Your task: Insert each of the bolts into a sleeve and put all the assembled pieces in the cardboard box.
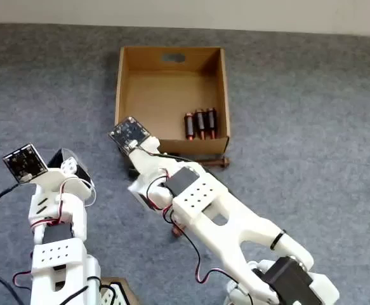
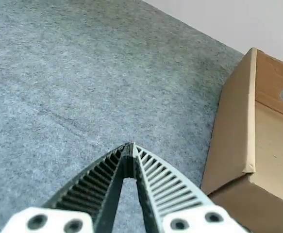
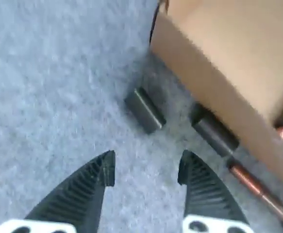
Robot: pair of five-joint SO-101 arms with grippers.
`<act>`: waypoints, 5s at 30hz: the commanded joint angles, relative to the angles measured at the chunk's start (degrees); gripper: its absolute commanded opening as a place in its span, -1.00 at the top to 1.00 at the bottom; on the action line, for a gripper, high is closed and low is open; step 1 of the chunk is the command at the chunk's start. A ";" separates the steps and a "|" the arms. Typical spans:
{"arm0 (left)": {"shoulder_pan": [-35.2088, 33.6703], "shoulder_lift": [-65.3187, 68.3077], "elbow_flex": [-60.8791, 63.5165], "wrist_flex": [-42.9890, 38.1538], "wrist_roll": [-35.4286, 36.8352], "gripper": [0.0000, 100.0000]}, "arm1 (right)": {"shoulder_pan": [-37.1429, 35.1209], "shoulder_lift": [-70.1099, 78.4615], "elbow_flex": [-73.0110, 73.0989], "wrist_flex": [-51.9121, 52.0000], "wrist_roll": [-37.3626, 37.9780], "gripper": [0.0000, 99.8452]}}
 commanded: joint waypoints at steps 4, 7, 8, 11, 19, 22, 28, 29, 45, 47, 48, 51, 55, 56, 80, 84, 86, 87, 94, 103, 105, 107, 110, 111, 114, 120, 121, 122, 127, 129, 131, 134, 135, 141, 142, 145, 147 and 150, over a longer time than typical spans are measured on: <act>-0.57 -0.75 -2.51 -1.14 0.18 0.97 | -0.40 11.21 -7.25 -2.24 0.62 0.58; -0.48 -0.75 -2.51 -1.14 0.18 0.97 | -0.40 16.22 -11.47 -2.07 0.62 0.58; -0.48 -0.75 -2.51 -1.14 0.18 0.97 | -0.40 17.27 -12.53 -2.07 0.62 0.58; -0.48 -0.75 -2.51 -1.14 0.18 0.97 | -0.40 19.21 -15.16 -2.07 0.62 0.58; -0.31 -0.75 -2.59 -1.14 0.18 0.97 | -0.13 24.92 -20.97 -2.33 0.62 0.58; -0.31 -0.75 -2.59 -1.14 0.18 0.97 | -0.40 28.00 -22.99 -2.33 0.62 0.58; -0.31 -0.75 -2.59 -1.14 0.18 0.97 | 0.04 32.66 -26.15 -2.15 0.62 0.58; -0.31 -0.75 -2.68 -1.14 0.18 0.97 | 0.04 33.45 -26.24 -2.07 0.62 0.58; -0.22 -0.75 -2.68 -1.14 0.18 0.97 | 0.75 18.86 -20.79 9.71 0.18 0.99; -0.22 -0.92 -2.51 -1.14 0.18 0.97 | 1.71 13.14 -16.13 10.24 0.18 0.99; -0.22 -1.01 -2.42 -1.14 0.18 0.97 | 2.86 10.15 -13.41 10.51 0.18 0.99; -0.13 -1.01 -2.42 -1.14 0.18 0.97 | 8.22 1.19 -4.18 10.95 0.09 0.99; 1.98 -1.01 -2.24 -1.14 0.18 0.97 | 18.77 -10.15 7.43 10.95 0.09 0.99; 2.59 -1.01 -2.24 -1.05 0.18 0.97 | 21.85 -12.53 9.89 10.95 0.09 0.99; 3.21 -1.01 -2.24 -1.05 0.18 0.97 | 39.52 -19.03 21.32 21.32 6.15 0.68; 3.21 -1.01 -2.24 -0.97 0.18 0.97 | 39.69 -16.31 22.64 20.00 9.93 0.70; 3.21 -1.01 -2.15 -0.97 0.18 0.97 | 39.78 -13.58 22.73 17.63 10.64 0.76; 3.21 -1.01 -2.15 -0.97 0.18 0.97 | 39.87 -11.91 22.73 16.13 10.64 0.78; 3.21 -1.01 -2.15 -0.97 0.09 0.97 | 39.60 -5.14 22.55 14.29 10.64 0.82; 3.21 -1.01 -2.15 -0.97 0.09 0.97 | 39.69 -10.77 22.73 18.77 10.64 0.70; 3.21 -1.01 -2.15 -0.97 0.09 0.97 | 39.78 -11.38 22.90 18.77 10.64 0.61; 3.21 -1.01 -2.15 -0.97 0.09 0.97 | 39.69 -11.38 22.99 18.77 10.64 0.62; 3.21 -1.01 -2.15 -0.97 0.09 0.97 | 39.69 -11.38 22.99 18.68 12.48 0.65; 3.21 -1.01 -2.15 -0.97 0.09 0.97 | 39.69 -11.38 23.08 18.68 13.71 0.67; 3.21 -1.01 -2.15 -0.97 0.09 0.97 | 39.87 -11.30 23.25 18.68 16.53 0.72; 3.21 -1.01 -2.15 -0.97 0.09 0.97 | 39.78 -11.21 23.25 18.77 18.81 0.73; 3.21 -1.01 -2.15 -0.97 0.09 0.97 | 39.78 -11.21 23.69 18.77 18.99 0.73; 3.21 -1.01 -2.15 -0.97 0.09 0.97 | 39.69 -11.21 24.48 18.77 19.52 0.73; 3.21 -1.01 -2.15 -0.97 0.09 0.97 | 39.87 -11.21 26.77 18.77 20.92 0.71; 3.21 -1.01 -2.15 -0.97 0.09 0.97 | 39.87 -11.21 27.21 18.68 20.84 0.65; 3.21 -1.01 -2.15 -0.97 0.09 0.97 | 39.87 -11.21 27.12 18.42 20.92 0.64; 3.21 -1.01 -2.15 -0.97 0.09 0.97 | 39.87 -11.21 27.12 18.42 21.01 0.69; 3.21 -1.01 -2.15 -0.97 0.09 0.97 | 39.87 -11.21 27.12 18.42 21.01 0.75; 3.21 -1.01 -2.15 -0.97 0.09 0.97 | 39.87 -11.91 24.92 19.03 20.75 0.98; 3.21 -1.01 -2.15 -0.97 0.09 0.97 | 39.87 -11.74 23.34 19.82 20.66 0.99; 3.21 -1.01 -2.15 -0.97 0.09 0.97 | 39.87 -11.47 18.07 21.32 14.86 0.99; 3.21 -1.01 -2.15 -0.97 0.09 0.97 | 39.69 -11.21 15.87 20.88 10.02 0.99; 3.21 -1.01 -2.15 -0.97 0.09 0.97 | 39.08 -11.21 15.52 18.07 7.38 0.99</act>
